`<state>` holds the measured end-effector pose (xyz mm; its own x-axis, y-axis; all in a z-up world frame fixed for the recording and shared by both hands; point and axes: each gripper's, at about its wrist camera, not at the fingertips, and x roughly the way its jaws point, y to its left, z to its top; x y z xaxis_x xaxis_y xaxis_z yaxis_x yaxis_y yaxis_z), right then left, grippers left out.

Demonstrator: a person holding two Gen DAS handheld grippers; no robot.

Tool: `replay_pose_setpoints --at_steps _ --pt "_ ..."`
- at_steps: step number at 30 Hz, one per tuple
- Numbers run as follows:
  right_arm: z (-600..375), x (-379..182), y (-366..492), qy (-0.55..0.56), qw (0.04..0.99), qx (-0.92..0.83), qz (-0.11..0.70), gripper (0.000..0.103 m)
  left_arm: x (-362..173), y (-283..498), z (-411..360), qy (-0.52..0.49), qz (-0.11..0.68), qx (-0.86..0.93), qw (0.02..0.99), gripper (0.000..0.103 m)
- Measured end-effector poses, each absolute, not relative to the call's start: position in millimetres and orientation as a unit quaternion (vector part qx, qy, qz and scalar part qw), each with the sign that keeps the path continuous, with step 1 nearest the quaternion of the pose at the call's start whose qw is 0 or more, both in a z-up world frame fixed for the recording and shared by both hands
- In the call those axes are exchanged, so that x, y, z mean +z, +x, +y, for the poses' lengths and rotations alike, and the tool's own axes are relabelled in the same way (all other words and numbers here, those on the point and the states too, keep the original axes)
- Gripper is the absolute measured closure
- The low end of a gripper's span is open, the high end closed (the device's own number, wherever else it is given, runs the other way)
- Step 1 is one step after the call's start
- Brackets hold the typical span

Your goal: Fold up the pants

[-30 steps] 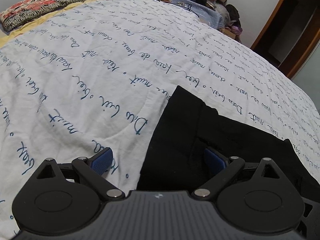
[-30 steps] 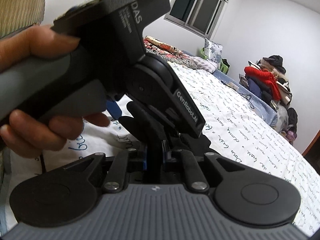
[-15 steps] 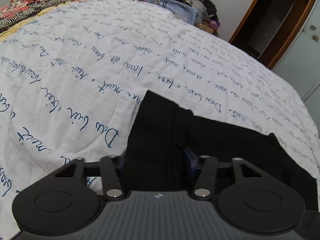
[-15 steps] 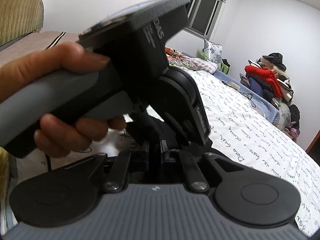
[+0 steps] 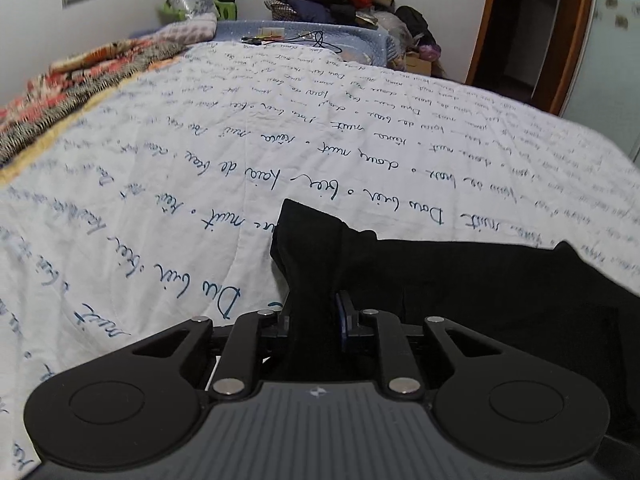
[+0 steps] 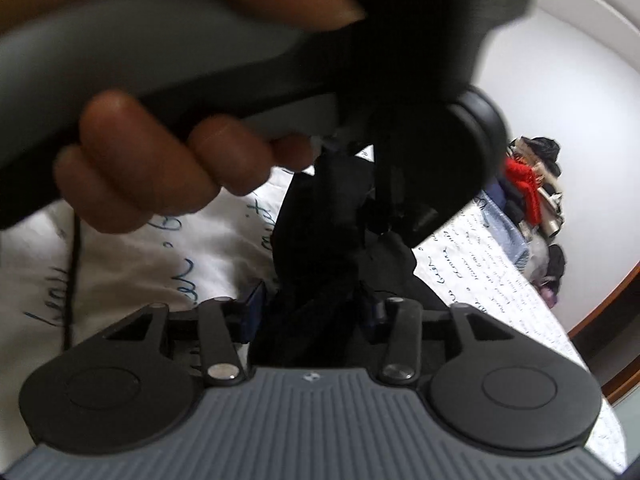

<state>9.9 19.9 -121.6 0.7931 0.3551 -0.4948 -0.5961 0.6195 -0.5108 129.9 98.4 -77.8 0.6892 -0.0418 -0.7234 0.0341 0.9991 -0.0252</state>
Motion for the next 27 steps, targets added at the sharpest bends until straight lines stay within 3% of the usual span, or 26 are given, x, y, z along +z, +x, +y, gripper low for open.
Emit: replay_pose_setpoints --at_steps 1,6,27 --pt "19.5 -121.7 11.6 -0.337 0.884 0.268 0.180 0.080 -77.6 129.6 96.0 0.003 0.393 -0.018 0.919 0.086" --pt "10.0 -113.6 13.3 -0.305 0.894 0.273 0.185 0.089 -73.2 127.2 83.3 0.037 0.385 -0.005 0.922 0.086" --pt "-48.9 -82.1 -7.6 -0.194 0.924 0.281 0.170 0.092 -18.2 95.0 5.4 0.123 0.319 -0.006 0.940 0.086"
